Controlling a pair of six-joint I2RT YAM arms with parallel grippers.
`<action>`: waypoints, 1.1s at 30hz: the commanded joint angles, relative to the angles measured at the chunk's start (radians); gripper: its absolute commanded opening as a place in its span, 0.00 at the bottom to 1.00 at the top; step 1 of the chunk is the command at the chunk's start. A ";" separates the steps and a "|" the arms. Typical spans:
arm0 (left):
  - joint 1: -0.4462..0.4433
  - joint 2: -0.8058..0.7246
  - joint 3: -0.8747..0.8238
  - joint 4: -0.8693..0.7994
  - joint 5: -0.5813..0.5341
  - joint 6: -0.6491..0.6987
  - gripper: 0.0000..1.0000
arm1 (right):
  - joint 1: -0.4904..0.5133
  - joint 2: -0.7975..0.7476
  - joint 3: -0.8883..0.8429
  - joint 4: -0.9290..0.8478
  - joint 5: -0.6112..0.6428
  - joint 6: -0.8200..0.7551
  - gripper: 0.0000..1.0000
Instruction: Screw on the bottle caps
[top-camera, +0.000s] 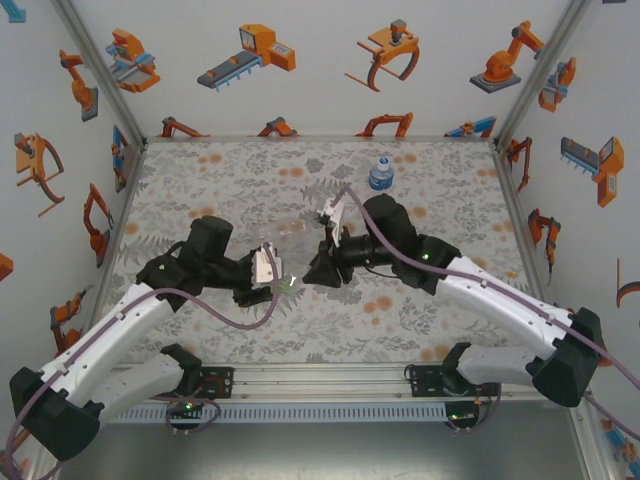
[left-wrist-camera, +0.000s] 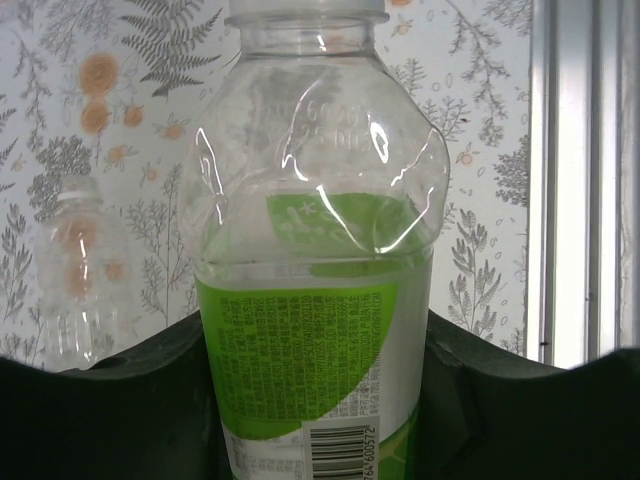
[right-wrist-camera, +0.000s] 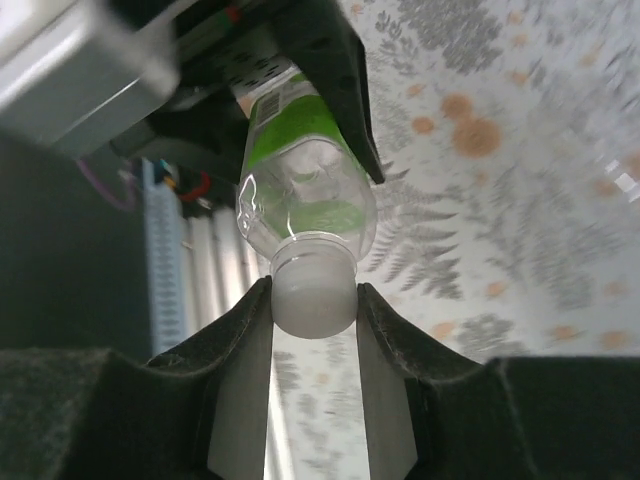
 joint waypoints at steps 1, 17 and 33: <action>-0.009 -0.032 0.000 0.107 0.034 -0.009 0.00 | -0.036 0.042 -0.046 0.117 -0.096 0.454 0.00; -0.010 -0.015 -0.013 0.132 0.019 -0.033 0.00 | -0.127 0.073 -0.217 0.309 -0.017 1.281 0.07; -0.011 -0.003 -0.014 0.106 0.059 -0.002 0.00 | -0.259 -0.048 -0.023 0.102 -0.054 0.529 0.51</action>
